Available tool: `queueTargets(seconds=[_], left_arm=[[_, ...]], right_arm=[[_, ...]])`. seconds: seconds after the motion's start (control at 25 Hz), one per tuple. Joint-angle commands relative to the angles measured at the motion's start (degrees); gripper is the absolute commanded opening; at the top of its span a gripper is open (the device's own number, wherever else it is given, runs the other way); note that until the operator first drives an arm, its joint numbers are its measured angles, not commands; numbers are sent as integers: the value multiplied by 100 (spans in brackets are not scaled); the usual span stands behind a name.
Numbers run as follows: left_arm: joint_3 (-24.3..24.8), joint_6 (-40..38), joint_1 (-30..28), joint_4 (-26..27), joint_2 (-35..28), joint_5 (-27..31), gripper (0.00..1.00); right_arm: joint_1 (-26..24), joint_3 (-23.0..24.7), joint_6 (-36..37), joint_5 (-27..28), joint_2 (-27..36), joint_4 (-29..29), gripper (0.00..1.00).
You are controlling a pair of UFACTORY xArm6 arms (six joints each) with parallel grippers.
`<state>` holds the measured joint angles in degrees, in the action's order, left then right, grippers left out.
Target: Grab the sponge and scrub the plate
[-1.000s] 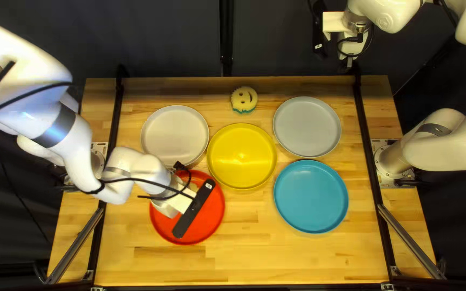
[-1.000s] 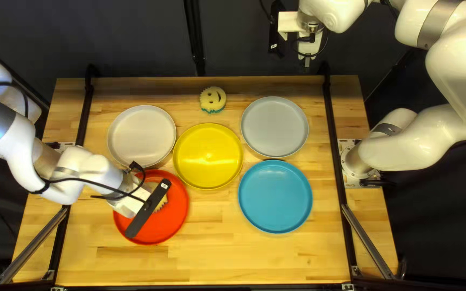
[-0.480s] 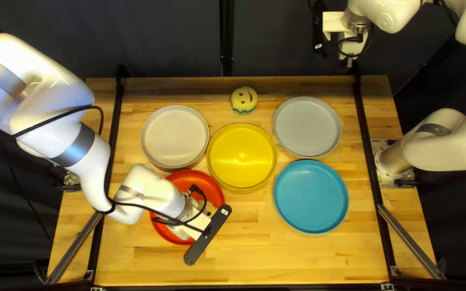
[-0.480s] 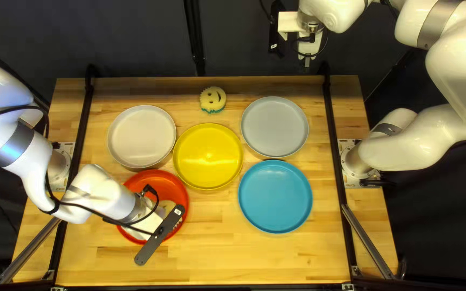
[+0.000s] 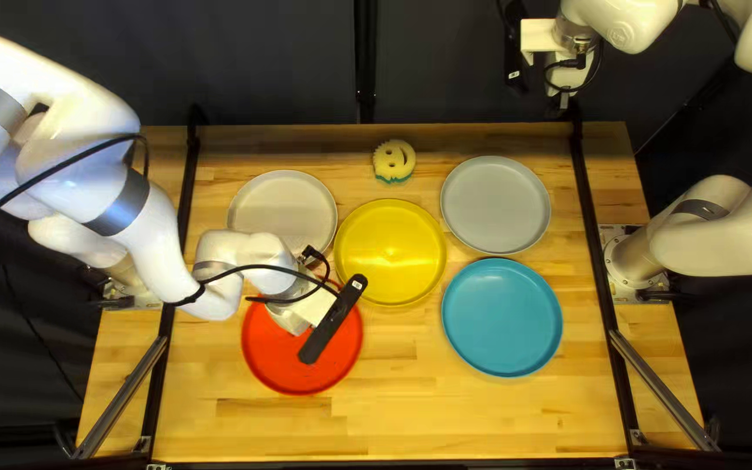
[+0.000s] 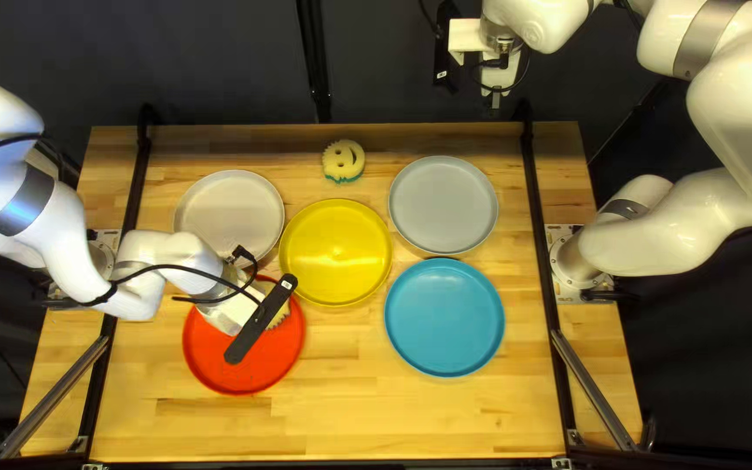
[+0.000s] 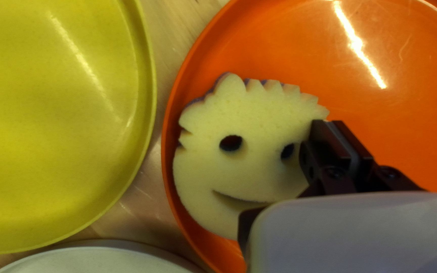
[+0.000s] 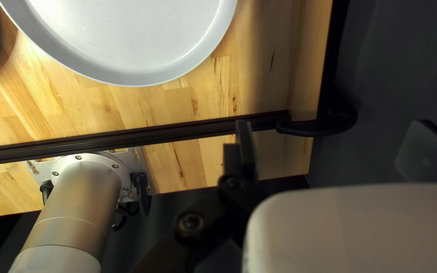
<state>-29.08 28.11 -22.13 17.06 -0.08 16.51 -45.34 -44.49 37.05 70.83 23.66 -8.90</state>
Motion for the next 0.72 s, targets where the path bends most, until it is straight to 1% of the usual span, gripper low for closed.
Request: queueTargets(seconds=[0.04,0.24,0.32,0.4,0.56,0.68,0.72], left_arm=[[-452,-559,-423,-357,399,-114,0],[-714,-948,-797,-561,713,-300,0],[-687,-1081,-871,-658,686,-306,0],[-548,-1154,-901,-692,575,-310,0],[-95,-1250,-852,-701,156,-286,0],[268,-1006,-702,-479,-168,-237,0],[423,-820,-628,-311,-290,-226,0]], right_arm=[[0,0,0,0,0,0,100],[0,0,0,0,0,0,100],[0,0,0,0,0,0,100],[0,0,0,0,0,0,100],[0,0,0,0,0,0,100],[0,0,0,0,0,0,100],[0,0,0,0,0,0,100]])
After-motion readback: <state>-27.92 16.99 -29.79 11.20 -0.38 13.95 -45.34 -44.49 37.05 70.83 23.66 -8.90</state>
